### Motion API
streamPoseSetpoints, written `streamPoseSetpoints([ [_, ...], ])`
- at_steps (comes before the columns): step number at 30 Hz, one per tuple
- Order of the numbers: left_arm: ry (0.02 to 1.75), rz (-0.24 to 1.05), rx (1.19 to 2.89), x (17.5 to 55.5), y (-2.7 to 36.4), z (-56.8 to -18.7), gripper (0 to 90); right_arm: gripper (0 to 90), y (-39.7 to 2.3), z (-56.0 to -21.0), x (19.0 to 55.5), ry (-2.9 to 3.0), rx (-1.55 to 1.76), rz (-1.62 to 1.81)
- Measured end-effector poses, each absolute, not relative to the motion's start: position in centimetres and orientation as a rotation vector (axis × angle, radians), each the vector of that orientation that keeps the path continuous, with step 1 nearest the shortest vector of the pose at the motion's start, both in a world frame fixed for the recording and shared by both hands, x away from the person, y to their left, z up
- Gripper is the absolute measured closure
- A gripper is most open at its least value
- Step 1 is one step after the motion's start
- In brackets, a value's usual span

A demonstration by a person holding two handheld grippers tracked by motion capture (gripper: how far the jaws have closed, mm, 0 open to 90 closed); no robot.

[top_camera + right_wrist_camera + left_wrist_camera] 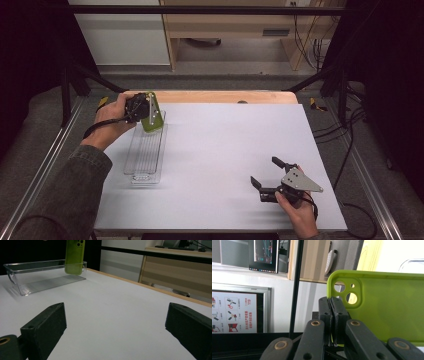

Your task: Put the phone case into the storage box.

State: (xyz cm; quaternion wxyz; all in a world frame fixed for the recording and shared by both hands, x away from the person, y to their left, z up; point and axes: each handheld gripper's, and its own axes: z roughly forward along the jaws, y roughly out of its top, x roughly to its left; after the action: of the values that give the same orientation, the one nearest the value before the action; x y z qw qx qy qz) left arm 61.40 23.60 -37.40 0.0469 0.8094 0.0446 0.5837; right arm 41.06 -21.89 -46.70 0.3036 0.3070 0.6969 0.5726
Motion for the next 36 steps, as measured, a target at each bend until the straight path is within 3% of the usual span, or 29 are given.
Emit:
streamPoseSetpoints([
  [36,0.06,1.821,2.441,61.7,23.9,-38.4,87.3,3.7,-22.1,-46.7,41.2,1.835,0.838,1.524],
])
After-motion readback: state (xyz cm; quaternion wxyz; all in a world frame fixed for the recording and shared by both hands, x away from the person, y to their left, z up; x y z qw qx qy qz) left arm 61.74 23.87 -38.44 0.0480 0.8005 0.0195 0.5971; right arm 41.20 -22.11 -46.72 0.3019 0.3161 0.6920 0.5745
